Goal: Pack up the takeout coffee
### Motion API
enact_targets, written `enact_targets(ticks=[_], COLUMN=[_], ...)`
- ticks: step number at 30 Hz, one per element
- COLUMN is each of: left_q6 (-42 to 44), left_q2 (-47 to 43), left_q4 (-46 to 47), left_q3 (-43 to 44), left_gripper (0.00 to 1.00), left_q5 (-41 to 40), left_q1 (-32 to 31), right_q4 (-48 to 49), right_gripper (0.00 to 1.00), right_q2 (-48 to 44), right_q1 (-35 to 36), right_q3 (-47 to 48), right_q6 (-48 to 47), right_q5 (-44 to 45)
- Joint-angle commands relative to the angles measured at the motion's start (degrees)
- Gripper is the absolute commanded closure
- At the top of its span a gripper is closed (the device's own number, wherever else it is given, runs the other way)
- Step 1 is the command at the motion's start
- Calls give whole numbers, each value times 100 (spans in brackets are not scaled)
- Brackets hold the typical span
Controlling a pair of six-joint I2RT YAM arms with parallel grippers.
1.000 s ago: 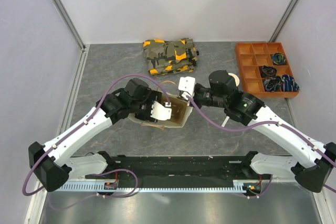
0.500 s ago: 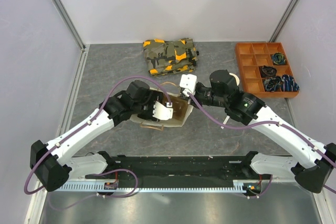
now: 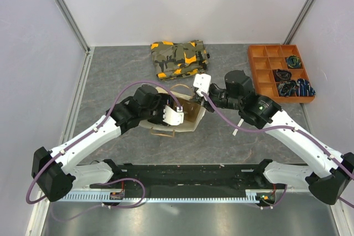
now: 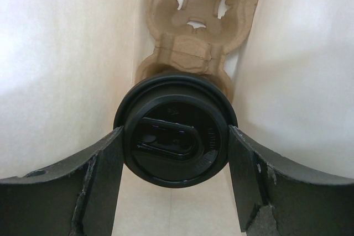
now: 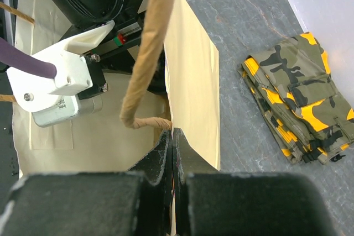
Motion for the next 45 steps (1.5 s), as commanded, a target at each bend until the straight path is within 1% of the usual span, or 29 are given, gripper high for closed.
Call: enact_targets(ticks=[1, 13, 23, 27, 35, 45], left_q6=[28, 125, -86, -200, -507, -692], left_q2=[-184, -79, 343, 563, 1037, 1670], left_q4=[480, 743, 972, 946, 744, 50], left_q3=[-45, -300, -256, -107, 315, 1035], left_gripper=[87, 88, 89, 90, 92, 94], left_q5=[-98, -220, -291, -300, -282, 139], left_q1=[14, -4, -4, 5, 67, 391], right_q4=[-52, -264, -501, -773, -1150, -1661], right_gripper=[100, 100, 100, 100, 100, 100], right_q2=[86, 323, 665, 903, 1333, 1905], right_q1=[-90, -222, -626, -864, -1145, -1426], right_q3=[225, 445, 734, 937, 1305, 1798], right_q6=[181, 427, 480, 446, 348, 102], right_q5=[-385, -490, -1114, -1482, -1878, -2336])
